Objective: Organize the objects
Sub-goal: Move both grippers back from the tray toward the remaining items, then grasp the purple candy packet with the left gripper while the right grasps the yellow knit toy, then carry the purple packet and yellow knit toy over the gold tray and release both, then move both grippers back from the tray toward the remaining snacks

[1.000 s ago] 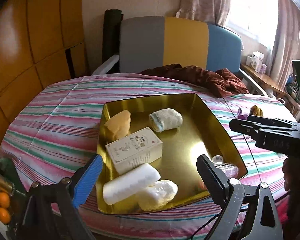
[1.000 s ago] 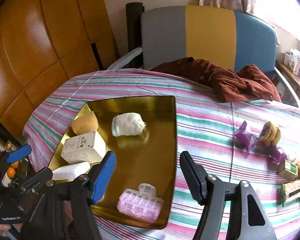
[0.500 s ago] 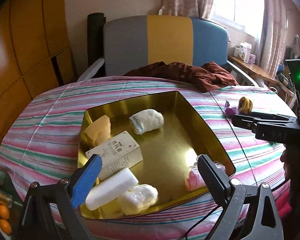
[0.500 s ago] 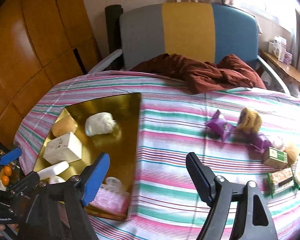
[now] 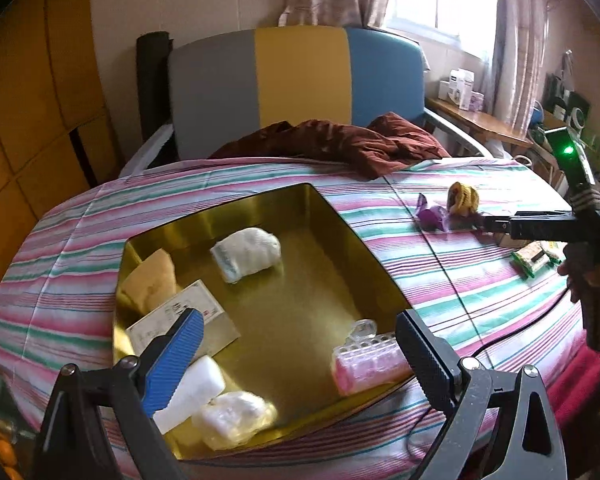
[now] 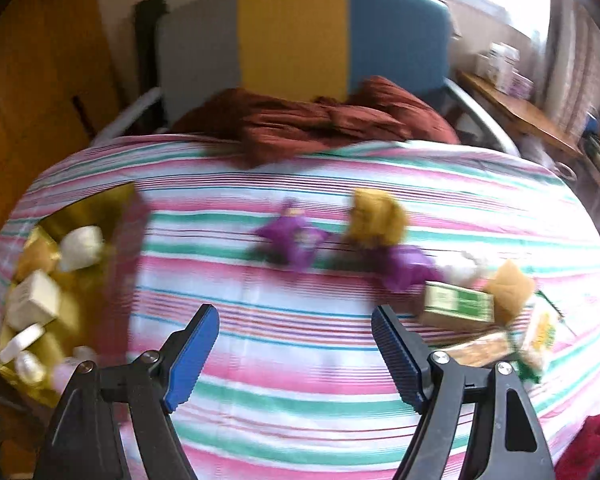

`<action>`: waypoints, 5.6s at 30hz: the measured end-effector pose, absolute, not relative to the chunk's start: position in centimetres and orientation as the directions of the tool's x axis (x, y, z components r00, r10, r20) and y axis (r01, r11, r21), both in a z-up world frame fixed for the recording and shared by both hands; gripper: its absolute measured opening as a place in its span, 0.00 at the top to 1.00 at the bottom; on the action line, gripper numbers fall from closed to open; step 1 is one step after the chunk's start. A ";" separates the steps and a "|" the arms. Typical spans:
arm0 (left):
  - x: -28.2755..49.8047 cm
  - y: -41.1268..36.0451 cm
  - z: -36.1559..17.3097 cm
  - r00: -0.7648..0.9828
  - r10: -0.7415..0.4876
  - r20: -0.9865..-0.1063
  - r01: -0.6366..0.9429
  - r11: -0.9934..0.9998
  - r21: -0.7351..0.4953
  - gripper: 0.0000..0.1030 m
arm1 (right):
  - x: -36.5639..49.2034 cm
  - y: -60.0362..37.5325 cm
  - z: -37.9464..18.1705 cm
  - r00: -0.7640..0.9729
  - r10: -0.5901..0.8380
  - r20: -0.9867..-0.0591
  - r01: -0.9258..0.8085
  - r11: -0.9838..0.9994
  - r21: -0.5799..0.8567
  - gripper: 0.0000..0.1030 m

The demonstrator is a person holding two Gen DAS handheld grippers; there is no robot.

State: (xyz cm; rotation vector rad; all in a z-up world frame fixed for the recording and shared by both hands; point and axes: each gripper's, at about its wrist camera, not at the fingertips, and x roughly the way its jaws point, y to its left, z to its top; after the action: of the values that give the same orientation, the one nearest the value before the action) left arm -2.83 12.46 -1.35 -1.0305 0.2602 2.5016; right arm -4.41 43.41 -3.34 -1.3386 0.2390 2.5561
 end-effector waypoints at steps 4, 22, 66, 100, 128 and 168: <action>-3.2 14.1 -1.2 -0.626 0.325 -0.709 -0.476 -0.879 0.017 0.06 | -3.3 47.7 -4.5 -0.534 0.174 -0.827 -0.394 -0.917 0.062 0.22; -7.8 26.7 -1.7 -0.426 0.451 -0.785 -0.601 -0.789 -0.128 0.11 | -0.3 52.5 -3.4 -0.596 0.209 -0.775 -0.561 -0.800 0.215 0.22; -18.8 38.9 -11.4 -0.249 0.327 -0.912 -0.477 -0.861 -0.178 0.62 | -0.2 53.5 -3.3 -0.626 0.140 -0.767 -0.526 -0.803 0.282 0.22; -9.6 26.1 -3.8 -0.312 0.543 -0.779 -0.531 -0.780 -0.331 0.64 | -12.0 50.1 -5.9 -0.531 0.085 -0.843 -0.337 -0.934 0.118 0.57; -8.7 8.9 -3.1 -0.482 0.461 -0.745 -0.297 -0.886 -0.356 0.64 | -5.8 33.1 0.2 -0.673 -0.223 -0.705 -0.006 -0.952 0.306 0.57; -6.4 6.2 -5.2 -0.461 0.453 -0.763 -0.285 -0.890 -0.356 0.36 | -9.2 26.1 -2.3 -0.591 -0.213 -0.778 0.032 -0.970 0.241 0.32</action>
State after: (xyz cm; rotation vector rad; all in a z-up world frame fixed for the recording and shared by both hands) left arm -6.44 6.23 -5.15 -1.3066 -0.2468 2.3541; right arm -9.15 26.11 -2.34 -1.4689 0.3328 2.9135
